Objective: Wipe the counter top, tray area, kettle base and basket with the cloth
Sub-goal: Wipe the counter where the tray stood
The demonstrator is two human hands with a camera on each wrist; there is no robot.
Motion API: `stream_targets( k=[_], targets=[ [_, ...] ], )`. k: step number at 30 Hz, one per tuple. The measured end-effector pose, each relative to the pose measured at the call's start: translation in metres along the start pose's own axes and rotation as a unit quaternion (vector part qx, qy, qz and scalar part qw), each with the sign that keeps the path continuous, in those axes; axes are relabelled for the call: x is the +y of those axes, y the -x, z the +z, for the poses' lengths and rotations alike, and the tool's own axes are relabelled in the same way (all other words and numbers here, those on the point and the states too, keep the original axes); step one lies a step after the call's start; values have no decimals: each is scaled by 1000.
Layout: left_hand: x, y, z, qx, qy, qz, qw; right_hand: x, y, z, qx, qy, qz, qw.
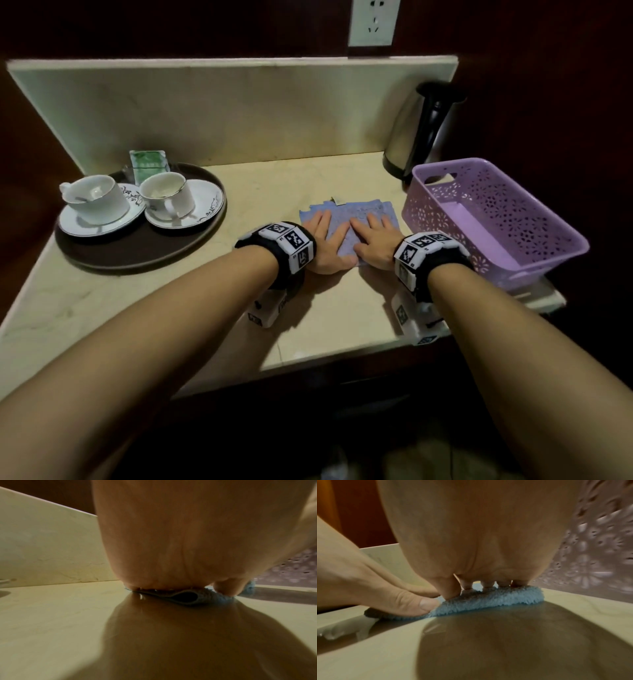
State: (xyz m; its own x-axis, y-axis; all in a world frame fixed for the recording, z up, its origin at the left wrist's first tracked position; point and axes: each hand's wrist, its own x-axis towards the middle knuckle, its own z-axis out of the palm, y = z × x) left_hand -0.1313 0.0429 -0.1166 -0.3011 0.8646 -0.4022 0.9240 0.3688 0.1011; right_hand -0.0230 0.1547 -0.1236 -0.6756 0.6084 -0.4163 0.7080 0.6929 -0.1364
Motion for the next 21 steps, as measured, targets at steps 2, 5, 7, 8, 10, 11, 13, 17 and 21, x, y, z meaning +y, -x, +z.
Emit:
stream_targets(
  k=[2, 5, 7, 8, 10, 11, 13, 17, 21],
  targets=[
    [9, 14, 3, -3, -1, 7, 1000, 0, 16, 7, 7, 2, 8, 1000],
    [16, 28, 8, -12, -19, 18, 1000, 0, 35, 15, 16, -4, 15, 1000],
    [19, 36, 11, -14, -25, 27, 999, 1, 48, 21, 23, -10, 18, 1000],
    [20, 40, 13, -15, -28, 34, 999, 1, 54, 23, 26, -14, 19, 999],
    [23, 46, 15, -19, -35, 54, 998, 2, 68, 26, 27, -24, 25, 999],
    [24, 49, 15, -24, -40, 64, 997, 3, 74, 27, 25, -29, 30, 999],
    [27, 54, 13, -44, -52, 79, 995, 6, 85, 29, 17, -39, 35, 998],
    [28, 60, 6, -74, -73, 86, 991, 8, 95, 29, 14, -31, 39, 999],
    [28, 60, -6, -36, -65, 104, 992, 6, 94, 26, -8, -18, 36, 999]
  ],
)
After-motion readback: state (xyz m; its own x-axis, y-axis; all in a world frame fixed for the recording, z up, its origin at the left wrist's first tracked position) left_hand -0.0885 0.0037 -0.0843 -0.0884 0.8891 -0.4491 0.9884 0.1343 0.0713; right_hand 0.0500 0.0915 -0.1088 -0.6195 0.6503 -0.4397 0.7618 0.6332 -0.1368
